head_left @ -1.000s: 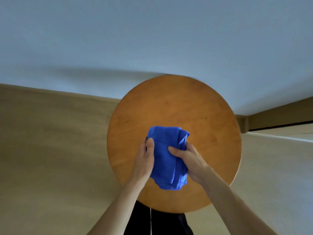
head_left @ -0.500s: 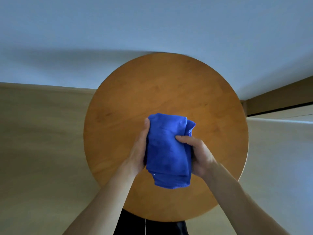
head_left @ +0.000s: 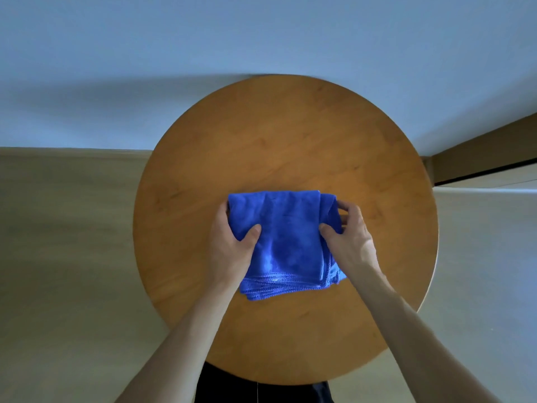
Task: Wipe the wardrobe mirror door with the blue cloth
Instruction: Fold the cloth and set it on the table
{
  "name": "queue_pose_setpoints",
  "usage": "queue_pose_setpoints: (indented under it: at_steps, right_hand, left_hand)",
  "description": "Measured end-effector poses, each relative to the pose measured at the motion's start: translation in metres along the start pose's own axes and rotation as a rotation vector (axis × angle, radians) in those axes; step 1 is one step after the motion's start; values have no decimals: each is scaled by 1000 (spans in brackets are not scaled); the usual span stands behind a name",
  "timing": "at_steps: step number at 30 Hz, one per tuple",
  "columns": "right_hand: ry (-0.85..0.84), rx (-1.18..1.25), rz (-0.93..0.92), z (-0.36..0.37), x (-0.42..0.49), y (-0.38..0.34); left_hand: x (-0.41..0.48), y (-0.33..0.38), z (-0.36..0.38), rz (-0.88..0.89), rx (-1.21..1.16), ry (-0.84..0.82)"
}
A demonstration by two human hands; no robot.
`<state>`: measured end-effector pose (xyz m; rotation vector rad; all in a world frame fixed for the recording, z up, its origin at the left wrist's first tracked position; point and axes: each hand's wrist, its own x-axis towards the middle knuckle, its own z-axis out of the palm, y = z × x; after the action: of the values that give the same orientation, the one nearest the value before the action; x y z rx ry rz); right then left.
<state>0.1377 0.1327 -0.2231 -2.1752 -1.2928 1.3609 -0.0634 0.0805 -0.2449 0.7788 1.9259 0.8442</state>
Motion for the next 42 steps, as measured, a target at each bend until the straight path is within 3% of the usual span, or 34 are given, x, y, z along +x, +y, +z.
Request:
queue_pose_setpoints:
  at_steps: [5, 8, 11, 15, 21, 27, 36, 42]
  right_hand:
    - [86, -178, -215, 20, -19, 8]
    - [155, -517, -406, 27, -27, 10]
    - [260, -730, -584, 34, -26, 10]
    - [267, -641, -497, 38, -21, 6]
    - [156, -496, -293, 37, -18, 3]
    - [-15, -146, -132, 13, 7, -4]
    - [-40, -400, -97, 4, 3, -3]
    - [-26, -309, 25, 7, 1, 3]
  left_hand:
    - [-19, -3, 11, 134, 252, 24]
    - [-25, -5, 10, 274, 556, 100]
    - [-28, -9, 17, 369, 697, 7]
    - [-27, -17, 25, 345, 732, -30]
    - [-28, -27, 32, 312, 974, -23]
    - [-25, -39, 24, 383, 963, 19]
    - [-26, -46, 21, 417, 1007, -5]
    - [-35, -36, 33, 506, 1062, 19]
